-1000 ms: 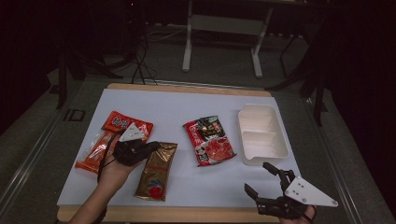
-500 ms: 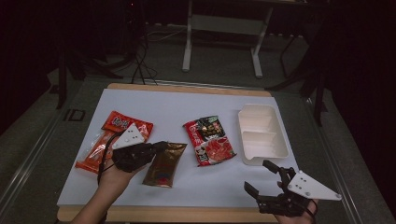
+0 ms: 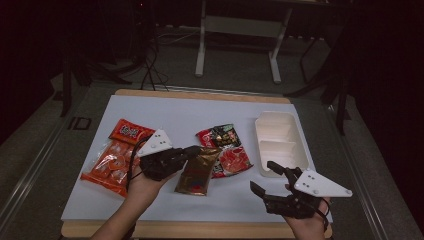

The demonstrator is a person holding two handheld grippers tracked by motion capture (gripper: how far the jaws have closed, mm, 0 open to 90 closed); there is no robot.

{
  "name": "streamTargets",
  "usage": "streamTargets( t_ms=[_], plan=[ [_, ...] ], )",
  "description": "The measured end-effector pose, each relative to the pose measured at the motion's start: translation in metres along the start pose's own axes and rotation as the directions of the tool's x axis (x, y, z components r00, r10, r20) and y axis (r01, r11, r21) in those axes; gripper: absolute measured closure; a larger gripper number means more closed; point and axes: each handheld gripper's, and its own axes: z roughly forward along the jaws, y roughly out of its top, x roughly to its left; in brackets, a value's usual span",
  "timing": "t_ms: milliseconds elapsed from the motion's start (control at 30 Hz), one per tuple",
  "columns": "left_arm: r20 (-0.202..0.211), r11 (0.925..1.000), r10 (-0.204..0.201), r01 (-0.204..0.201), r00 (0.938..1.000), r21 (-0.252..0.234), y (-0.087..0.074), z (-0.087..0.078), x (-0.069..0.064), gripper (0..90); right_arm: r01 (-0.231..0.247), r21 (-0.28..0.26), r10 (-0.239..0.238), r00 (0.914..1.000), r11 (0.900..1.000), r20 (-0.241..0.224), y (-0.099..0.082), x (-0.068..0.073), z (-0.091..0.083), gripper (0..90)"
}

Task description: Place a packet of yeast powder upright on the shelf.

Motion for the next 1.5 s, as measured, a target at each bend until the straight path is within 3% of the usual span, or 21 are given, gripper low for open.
streamTargets(
  t_ms=[500, 667, 833, 933, 1000, 1067, 1200, 1433, 1500],
  plan=[
    [0.019, 0.9979, 0.025, -0.024, 0.9995, -0.059, 0.016, 0.028, -0.021, 89.0, 0.003, 0.002, -0.003, 1.0000, 1.0000, -0.003, 0.015, -0.008, 0.038, 28.9],
    [0.045, 0.9960, 0.013, -0.009, 0.9989, -0.089, 0.015, 0.035, -0.026, 89.0, -0.015, 0.015, 0.015, 0.9998, 0.9998, -0.014, 0.018, -0.015, 0.048, 34.7],
    [0.075, 0.9948, 0.024, -0.016, 0.9969, -0.101, 0.015, 0.041, -0.031, 89.0, -0.004, 0.032, 0.004, 0.9998, 0.9995, -0.019, 0.020, -0.017, 0.054, 40.2],
    [0.073, 0.9931, 0.040, -0.032, 0.9966, -0.113, 0.015, 0.042, -0.035, 88.9, -0.002, 0.032, 0.003, 0.9998, 0.9995, -0.022, 0.020, -0.018, 0.055, 49.1],
    [0.081, 0.9933, 0.027, -0.017, 0.9964, -0.115, 0.015, 0.044, -0.036, 88.9, 0.001, 0.032, 0.001, 0.9989, 0.9995, -0.046, 0.020, -0.019, 0.055, 59.6],
    [0.063, 0.9936, 0.033, -0.025, 0.9975, -0.110, 0.014, 0.045, -0.037, 88.9, 0.011, 0.045, -0.010, 0.9993, 0.9989, -0.035, 0.020, -0.019, 0.055, 67.4],
    [0.066, 0.9937, 0.022, -0.015, 0.9975, -0.111, 0.014, 0.044, -0.035, 88.8, 0.004, 0.055, 0.001, 0.9962, 0.9985, -0.088, 0.021, -0.023, 0.053, 82.5],
    [0.082, 0.9952, 0.020, -0.012, 0.9965, -0.097, 0.013, 0.043, -0.027, 85.6, 0.059, 0.096, -0.045, 0.9887, 0.9936, -0.143, 0.027, -0.017, 0.054, 88.2],
    [0.066, 0.9930, 0.023, -0.015, 0.9975, -0.117, 0.012, 0.040, -0.026, 76.4, 0.055, 0.099, -0.039, 0.9869, 0.9936, -0.157, 0.028, -0.018, 0.054, 88.4]
  ],
)
